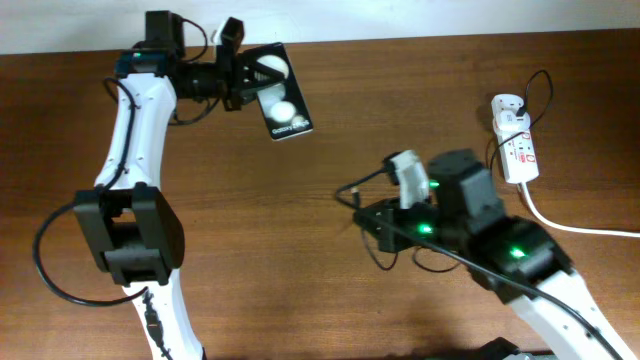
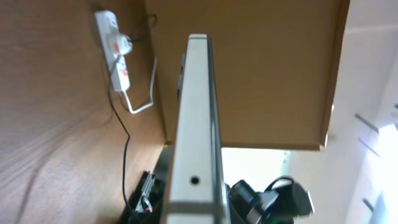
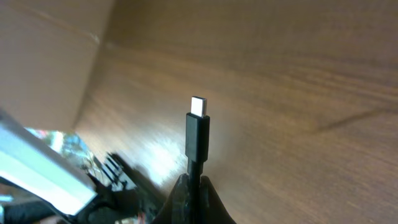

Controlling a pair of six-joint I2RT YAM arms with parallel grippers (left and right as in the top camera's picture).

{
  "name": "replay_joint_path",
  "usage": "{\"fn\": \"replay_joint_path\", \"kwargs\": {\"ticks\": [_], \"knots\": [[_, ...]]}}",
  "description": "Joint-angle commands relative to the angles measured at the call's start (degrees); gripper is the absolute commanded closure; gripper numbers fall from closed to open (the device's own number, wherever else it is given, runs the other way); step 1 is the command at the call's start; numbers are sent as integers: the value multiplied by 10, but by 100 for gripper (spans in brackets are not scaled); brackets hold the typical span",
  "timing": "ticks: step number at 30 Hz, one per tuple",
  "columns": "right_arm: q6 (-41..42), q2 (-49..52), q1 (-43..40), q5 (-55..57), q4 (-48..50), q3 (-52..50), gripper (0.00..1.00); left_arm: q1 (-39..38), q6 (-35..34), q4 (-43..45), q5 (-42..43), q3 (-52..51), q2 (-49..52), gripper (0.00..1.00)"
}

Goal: Plug charger to phone and switch on socket
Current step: 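Release the phone from the right gripper and grasp the USB-C cable end, then push the cable plug up into the phone's bottom port with the right gripper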

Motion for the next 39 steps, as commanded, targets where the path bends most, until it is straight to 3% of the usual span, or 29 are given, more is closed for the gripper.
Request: {"fn": "replay_joint_path", "kwargs": {"ticks": [1,4,9,12,18,24,39], "knots": [[18,-60,-50,-82,-11,-6,96,-35,14,8,48,5,-5,100],[53,-78,-79,-138,44,-58,96,-65,14,52,48,5,-5,100],[158,-4,-77,-223,341,-195,96,-101,14,107,47,5,-5,100],[162,37,-77,-223,412,-197,96,-127,14,112,46,5,-5,100],[97,51,-78,-220,424,-197,96,-132,9,111,16,5,-5,100],[40,51,-78,-145,433,-197,96,-132,9,111,16,5,-5,100],[37,52,-78,-105,443,-197,96,-143,9,111,-4,5,-5,100]]}}
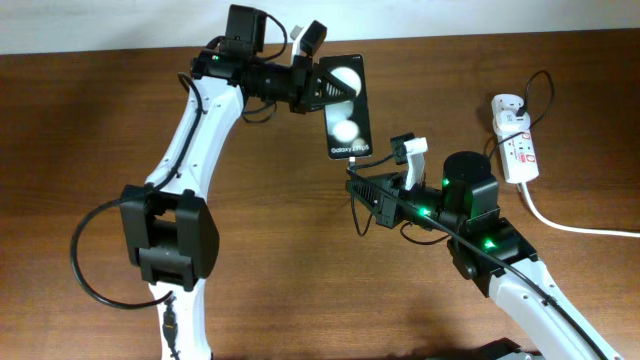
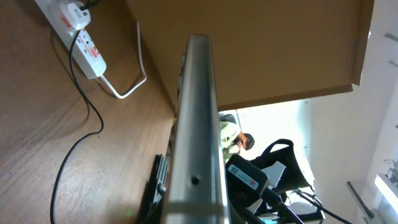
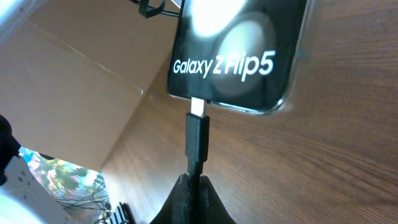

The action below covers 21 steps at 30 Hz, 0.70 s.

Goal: Plug charger to phone and switch on socket
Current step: 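Push the cable plug up into the phone's bottom port with the right gripper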

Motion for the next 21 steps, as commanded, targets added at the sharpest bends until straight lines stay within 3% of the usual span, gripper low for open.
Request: {"fn": "replay_joint_path", "kwargs": {"ticks": [1,21], "knots": [[-8,1,-2,7,-8,-4,96,-3,2,1,13,5,-5,100],[-8,1,-2,7,-14,-4,96,-9,2,-3,13,5,-5,100]]}}
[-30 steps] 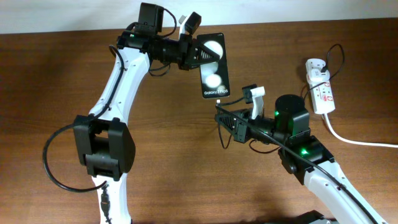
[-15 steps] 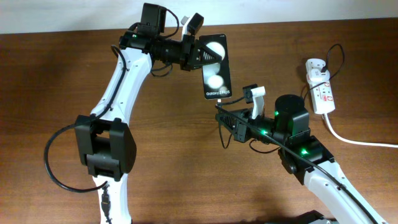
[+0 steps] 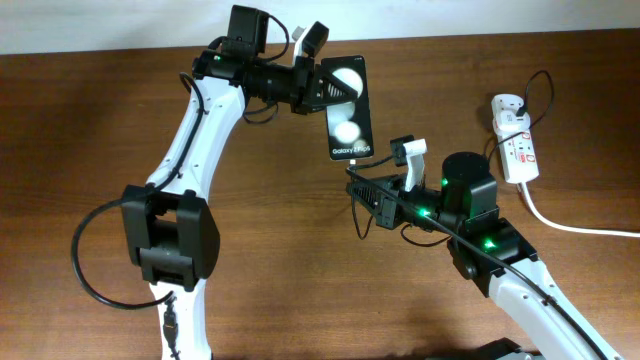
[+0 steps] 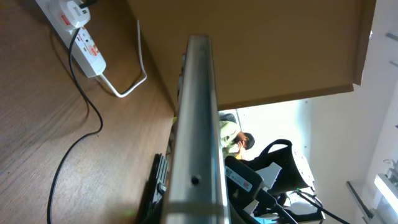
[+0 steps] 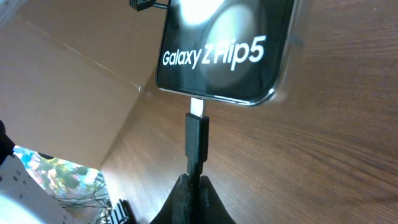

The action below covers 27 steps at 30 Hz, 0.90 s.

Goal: Plug charger to phone and switch on socket
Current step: 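Push the cable plug up into the phone's bottom port with the right gripper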

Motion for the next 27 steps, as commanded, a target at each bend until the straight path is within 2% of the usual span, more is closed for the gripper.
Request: {"fn": "replay_joint_path", "kwargs": {"ticks": [1,6,10,27], "knots": [[-8,1,-2,6,4,-4,96,-5,2,0,15,5,-5,100],[-5,1,-5,9,4,-4,96,-8,2,0,15,5,-5,100],[12,1,-43,-13,4,-4,96,-8,3,0,15,5,-5,100],[38,1,-43,-25,37,-4,96,-27,3,0,6,5,-5,100]]}}
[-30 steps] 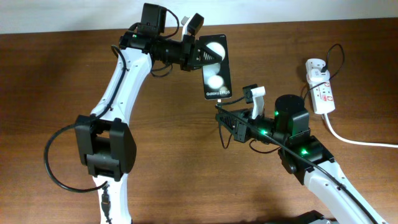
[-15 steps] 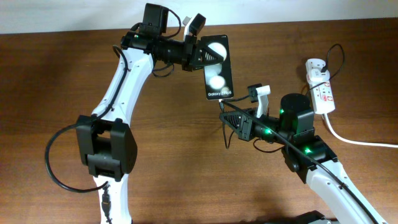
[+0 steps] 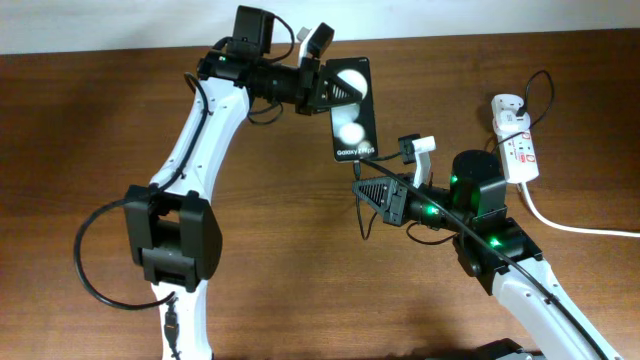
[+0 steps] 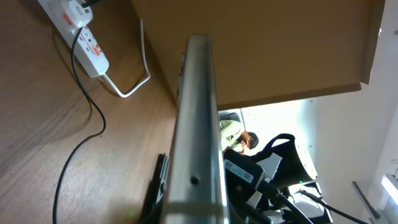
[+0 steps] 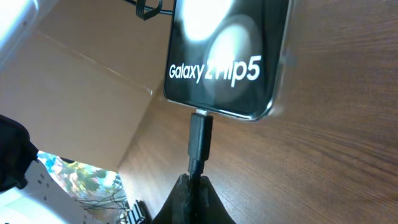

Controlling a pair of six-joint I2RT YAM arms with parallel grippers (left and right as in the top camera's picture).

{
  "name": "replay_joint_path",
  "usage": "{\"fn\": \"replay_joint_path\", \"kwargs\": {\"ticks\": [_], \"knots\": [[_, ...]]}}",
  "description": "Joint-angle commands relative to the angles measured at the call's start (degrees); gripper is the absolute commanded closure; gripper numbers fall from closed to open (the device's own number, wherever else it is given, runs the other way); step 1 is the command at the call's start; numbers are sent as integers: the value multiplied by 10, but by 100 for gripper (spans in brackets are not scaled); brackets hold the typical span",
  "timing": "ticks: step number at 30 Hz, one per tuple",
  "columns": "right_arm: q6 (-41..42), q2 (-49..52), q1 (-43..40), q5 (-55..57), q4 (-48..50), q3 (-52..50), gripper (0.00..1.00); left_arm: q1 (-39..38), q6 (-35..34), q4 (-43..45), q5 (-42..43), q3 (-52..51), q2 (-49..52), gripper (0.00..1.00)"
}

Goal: Plug charger to phone and switch on socket
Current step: 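Push the cable plug up into the phone's bottom port with the right gripper, then lower the phone onto the table with the left gripper and release it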

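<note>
My left gripper (image 3: 318, 82) is shut on the phone (image 3: 355, 108), holding it above the table with its lit "Galaxy Z Flip5" screen (image 5: 230, 50) up. The left wrist view shows the phone edge-on (image 4: 196, 124) between the fingers of the left gripper (image 4: 196, 214). My right gripper (image 5: 198, 183) is shut on the black charger plug (image 5: 200, 134). The plug's metal tip sits in the phone's bottom edge, and only a sliver of it shows. From overhead the right gripper (image 3: 366, 188) lies just below the phone. The white socket strip (image 3: 515, 140) lies at the far right.
A white adapter (image 3: 508, 103) sits in the socket strip (image 4: 78, 31), with a thin black cable (image 3: 546, 85) looping off it. The strip's white lead (image 3: 570, 225) runs off the right edge. A cardboard wall (image 4: 249, 43) stands beside the table.
The plug's metal tip was bare just under the phone's bottom edge. Now it is sunk into the port. Phone and right gripper sit slightly further right.
First the left gripper held the phone at the back left, far from the plug in the right gripper at mid table. Later the phone was at the middle with the plug tip right under its bottom edge. The tip is now in the port.
</note>
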Motion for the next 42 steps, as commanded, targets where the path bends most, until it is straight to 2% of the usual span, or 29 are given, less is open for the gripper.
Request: {"fn": "replay_joint_path", "kwargs": {"ticks": [1,7,8,9,10,16,19,21,25,30,37,42], "knots": [[2,1,-12,21,20,3,96,-20,3,-3,20,5,-5,100],[2,1,-12,21,21,3,96,-21,3,-3,20,5,-5,100],[2,1,-12,18,19,3,94,-18,3,-3,20,5,-5,100],[2,1,-12,12,10,3,86,-15,3,-3,20,5,-5,100],[2,1,-12,9,5,3,83,-12,3,-3,20,5,-5,100],[-7,1,-12,-22,-21,3,76,-1,3,-3,11,5,-5,100],[-19,1,-12,-22,-58,3,64,0,3,-10,-55,5,-5,100],[-31,1,-12,-22,-75,3,50,0,3,-63,-153,5,-5,100],[-46,1,-12,7,-136,3,46,0,71,-172,-309,2,-5,100],[-59,1,-12,28,-177,3,46,0,84,-191,-358,-30,-5,100],[-59,1,-12,48,-204,3,45,0,84,-175,-411,-131,-5,100],[-59,1,-12,47,-211,3,45,0,84,-98,-447,-191,-5,100]]}}
